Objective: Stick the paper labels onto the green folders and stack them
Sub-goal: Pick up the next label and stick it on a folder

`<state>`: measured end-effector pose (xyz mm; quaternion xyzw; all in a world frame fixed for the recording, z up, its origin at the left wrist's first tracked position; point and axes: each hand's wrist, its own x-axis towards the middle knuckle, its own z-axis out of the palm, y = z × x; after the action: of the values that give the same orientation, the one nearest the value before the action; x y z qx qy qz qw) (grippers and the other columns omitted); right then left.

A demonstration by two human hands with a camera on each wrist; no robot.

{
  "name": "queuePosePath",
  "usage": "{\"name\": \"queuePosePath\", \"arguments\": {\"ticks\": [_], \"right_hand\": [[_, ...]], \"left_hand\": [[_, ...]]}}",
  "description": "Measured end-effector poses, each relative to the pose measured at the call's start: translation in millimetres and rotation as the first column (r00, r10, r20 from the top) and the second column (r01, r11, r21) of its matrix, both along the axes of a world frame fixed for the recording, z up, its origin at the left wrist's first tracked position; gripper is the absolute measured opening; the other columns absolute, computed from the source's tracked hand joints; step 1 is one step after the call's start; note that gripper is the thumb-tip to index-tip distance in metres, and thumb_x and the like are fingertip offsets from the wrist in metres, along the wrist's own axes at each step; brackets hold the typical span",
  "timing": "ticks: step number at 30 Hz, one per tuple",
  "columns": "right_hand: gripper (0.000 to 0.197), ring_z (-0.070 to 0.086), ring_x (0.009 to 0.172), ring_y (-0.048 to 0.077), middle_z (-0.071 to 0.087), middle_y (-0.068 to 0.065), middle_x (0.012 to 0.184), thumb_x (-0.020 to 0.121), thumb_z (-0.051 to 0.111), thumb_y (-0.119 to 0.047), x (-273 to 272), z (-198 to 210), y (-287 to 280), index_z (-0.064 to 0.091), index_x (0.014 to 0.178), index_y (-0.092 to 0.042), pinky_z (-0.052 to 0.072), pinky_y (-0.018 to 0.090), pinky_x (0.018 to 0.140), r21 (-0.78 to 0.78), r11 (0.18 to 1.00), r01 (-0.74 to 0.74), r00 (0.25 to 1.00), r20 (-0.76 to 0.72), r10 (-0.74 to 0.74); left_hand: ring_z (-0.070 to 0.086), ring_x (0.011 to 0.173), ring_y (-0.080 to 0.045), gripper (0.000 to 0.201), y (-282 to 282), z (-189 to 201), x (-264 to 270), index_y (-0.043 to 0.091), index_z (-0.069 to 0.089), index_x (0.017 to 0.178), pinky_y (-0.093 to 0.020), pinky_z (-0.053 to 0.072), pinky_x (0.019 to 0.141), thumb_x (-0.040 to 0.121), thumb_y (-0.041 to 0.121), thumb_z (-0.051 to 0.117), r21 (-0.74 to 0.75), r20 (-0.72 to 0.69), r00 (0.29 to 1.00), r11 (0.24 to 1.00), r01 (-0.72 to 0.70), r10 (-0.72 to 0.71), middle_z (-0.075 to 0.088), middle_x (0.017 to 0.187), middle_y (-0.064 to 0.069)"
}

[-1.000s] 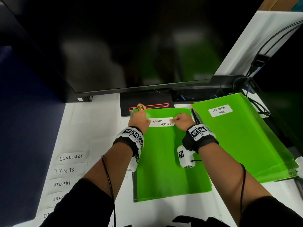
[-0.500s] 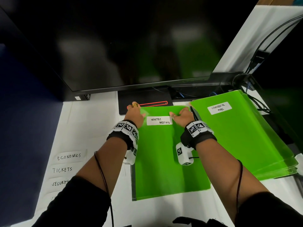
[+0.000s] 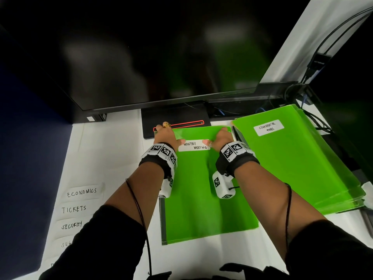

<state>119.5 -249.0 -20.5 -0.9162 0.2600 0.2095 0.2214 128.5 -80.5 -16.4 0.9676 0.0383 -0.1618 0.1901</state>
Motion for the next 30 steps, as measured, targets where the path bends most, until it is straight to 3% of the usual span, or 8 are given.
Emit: {"name": "queuePosePath", "arguments": {"ticks": [8, 14, 17, 22, 25, 27, 29, 30], "right_hand": [[0.096, 0.033, 0.137, 0.032, 0.028, 0.02, 0.149, 0.083, 0.067, -0.04, -2, 10, -10, 0.009, 0.144, 0.006, 0.033, 0.036, 0.109, 0.0, 0.984, -0.176, 0.975, -0.137, 0.174], [0.121, 0.027, 0.14, 0.034, 0.018, 0.019, 0.154, 0.069, 0.065, -0.067, 0, 17, -3, 0.003, 0.147, 0.002, 0.029, 0.042, 0.114, -0.01, 0.969, -0.247, 0.946, -0.219, 0.239], [0.118, 0.024, 0.141, 0.034, 0.018, 0.021, 0.153, 0.071, 0.07, -0.058, -2, 14, 3, 0.003, 0.145, 0.005, 0.027, 0.04, 0.115, -0.065, 0.975, -0.212, 0.963, -0.184, 0.197], [0.1, 0.025, 0.142, 0.032, 0.018, 0.018, 0.154, 0.08, 0.07, -0.04, 2, 15, -5, 0.008, 0.147, 0.003, 0.028, 0.038, 0.115, -0.021, 0.986, -0.163, 0.966, -0.207, 0.155], [0.052, 0.046, 0.118, 0.022, 0.05, 0.016, 0.113, 0.087, 0.06, -0.046, 9, 9, -18, 0.049, 0.112, -0.003, 0.038, 0.034, 0.101, -0.014, 0.987, -0.158, 0.974, -0.167, 0.153], [0.053, 0.047, 0.093, 0.017, 0.042, 0.013, 0.077, 0.083, 0.051, -0.064, 11, 10, -18, 0.043, 0.075, -0.012, 0.039, 0.035, 0.1, -0.017, 0.976, -0.218, 0.961, -0.18, 0.212], [0.086, 0.055, 0.108, 0.025, 0.054, 0.026, 0.112, 0.069, 0.051, -0.08, 8, 13, -10, 0.051, 0.114, -0.007, 0.037, 0.044, 0.108, 0.019, 0.99, -0.14, 0.971, -0.195, 0.141], [0.107, 0.048, 0.125, 0.031, 0.044, 0.023, 0.137, 0.067, 0.053, -0.08, 7, 10, -6, 0.034, 0.138, -0.003, 0.035, 0.044, 0.11, 0.012, 0.992, -0.124, 0.976, -0.18, 0.124]], "left_hand": [[0.04, 0.123, -0.028, 0.074, 7, -7, -2, -0.008, 0.033, 0.135, -0.032, 0.04, 0.102, 0.087, 0.041, 0.061, -0.089, 0.017, 1.0, 0.996, -0.022, 0.024, 0.033, 0.134, -0.019], [0.035, 0.125, -0.031, 0.079, 14, -18, -1, 0.005, 0.039, 0.133, -0.036, 0.038, 0.106, 0.074, 0.045, 0.074, -0.075, -0.02, 0.991, 0.989, 0.13, -0.132, 0.028, 0.134, -0.017], [0.034, 0.124, -0.029, 0.093, 13, -21, -3, 0.006, 0.034, 0.137, -0.038, 0.04, 0.104, 0.069, 0.058, 0.071, -0.01, 0.002, 0.989, 0.989, 0.149, -0.149, 0.027, 0.132, -0.015], [0.032, 0.13, -0.032, 0.096, 14, -18, -1, 0.0, 0.027, 0.138, -0.041, 0.036, 0.108, 0.07, 0.045, 0.077, -0.05, -0.005, 0.993, 0.991, 0.121, -0.122, 0.025, 0.14, -0.02], [0.028, 0.13, -0.033, 0.081, 22, -17, 8, 0.001, 0.038, 0.137, -0.037, 0.032, 0.11, 0.075, 0.039, 0.074, -0.042, -0.082, 0.984, 0.987, 0.152, -0.155, 0.025, 0.14, -0.017], [0.031, 0.129, -0.034, 0.078, 24, -17, 10, 0.001, 0.039, 0.136, -0.038, 0.034, 0.109, 0.076, 0.036, 0.074, -0.048, -0.085, 0.984, 0.987, 0.152, -0.156, 0.025, 0.138, -0.017], [0.037, 0.128, -0.035, 0.088, 21, -16, 8, 0.0, 0.029, 0.139, -0.041, 0.038, 0.107, 0.076, 0.042, 0.073, -0.061, -0.065, 0.99, 0.991, 0.123, -0.127, 0.026, 0.138, -0.018], [0.037, 0.129, -0.036, 0.097, 18, -16, 7, 0.001, 0.022, 0.141, -0.041, 0.038, 0.107, 0.074, 0.051, 0.071, -0.048, -0.058, 0.992, 0.993, 0.108, -0.11, 0.026, 0.139, -0.019]]}}
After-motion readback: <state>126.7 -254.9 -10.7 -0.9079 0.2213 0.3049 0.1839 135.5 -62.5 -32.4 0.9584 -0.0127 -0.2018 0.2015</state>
